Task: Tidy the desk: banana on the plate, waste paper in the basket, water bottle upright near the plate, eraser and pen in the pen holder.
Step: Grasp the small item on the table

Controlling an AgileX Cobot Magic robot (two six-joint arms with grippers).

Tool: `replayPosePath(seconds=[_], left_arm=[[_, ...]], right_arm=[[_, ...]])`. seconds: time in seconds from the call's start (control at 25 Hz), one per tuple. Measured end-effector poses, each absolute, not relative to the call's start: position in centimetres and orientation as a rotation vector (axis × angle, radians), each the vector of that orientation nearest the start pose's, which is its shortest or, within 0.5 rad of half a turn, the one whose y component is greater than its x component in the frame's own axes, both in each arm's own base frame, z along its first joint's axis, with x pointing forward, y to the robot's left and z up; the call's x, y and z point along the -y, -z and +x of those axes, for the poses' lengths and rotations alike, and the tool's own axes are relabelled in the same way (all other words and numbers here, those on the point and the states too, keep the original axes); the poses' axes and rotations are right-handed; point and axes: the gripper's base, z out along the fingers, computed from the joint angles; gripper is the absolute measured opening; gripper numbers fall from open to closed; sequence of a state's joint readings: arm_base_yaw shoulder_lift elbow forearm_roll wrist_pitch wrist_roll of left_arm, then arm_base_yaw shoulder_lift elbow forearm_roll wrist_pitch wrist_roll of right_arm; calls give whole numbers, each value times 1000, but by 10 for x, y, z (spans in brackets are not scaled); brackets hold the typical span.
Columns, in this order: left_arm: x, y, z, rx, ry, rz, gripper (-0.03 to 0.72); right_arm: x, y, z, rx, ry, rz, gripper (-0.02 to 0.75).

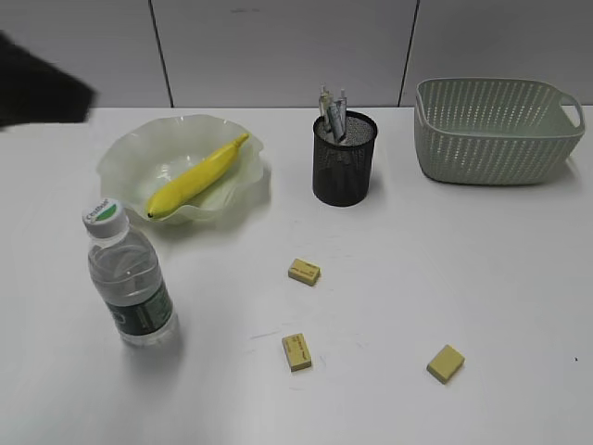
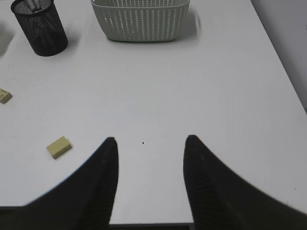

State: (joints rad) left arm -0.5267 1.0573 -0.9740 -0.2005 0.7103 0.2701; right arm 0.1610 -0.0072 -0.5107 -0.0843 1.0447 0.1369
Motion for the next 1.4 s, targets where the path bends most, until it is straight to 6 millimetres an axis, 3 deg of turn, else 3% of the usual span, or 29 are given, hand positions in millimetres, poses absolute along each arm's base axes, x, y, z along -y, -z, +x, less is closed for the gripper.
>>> replayPosePath(seconds=[0.08, 0.2, 0.28, 0.4, 0.52, 0.68, 0.96, 1.12, 1.4], left_arm=[[165, -342, 189, -2150, 391, 945, 237], [238, -301, 192, -2247, 324, 1162, 282], [276, -262, 195, -2343, 253, 1258, 391], [304, -215, 208, -2465, 180, 1307, 590], [315, -180, 217, -2549, 105, 1348, 641], [319, -155, 219, -2595, 58, 1391, 587], [320, -150, 228, -2566, 83, 1370, 560], [318, -134, 233, -2605, 56, 1370, 545], [317, -121, 234, -2618, 28, 1428, 390]], right_arm=[[8, -282, -6, -2009, -89, -19, 363], [8, -282, -6, -2009, -89, -19, 363], [8, -282, -6, -2009, -89, -19, 363], [8, -282, -6, -2009, -89, -19, 363], [8, -282, -6, -2009, -90, -19, 363], [8, -282, -6, -2009, -90, -19, 363], [8, -282, -6, -2009, -91, -19, 363], [8, -282, -6, -2009, -91, -19, 363], [7, -282, -6, -2009, -92, -19, 363]])
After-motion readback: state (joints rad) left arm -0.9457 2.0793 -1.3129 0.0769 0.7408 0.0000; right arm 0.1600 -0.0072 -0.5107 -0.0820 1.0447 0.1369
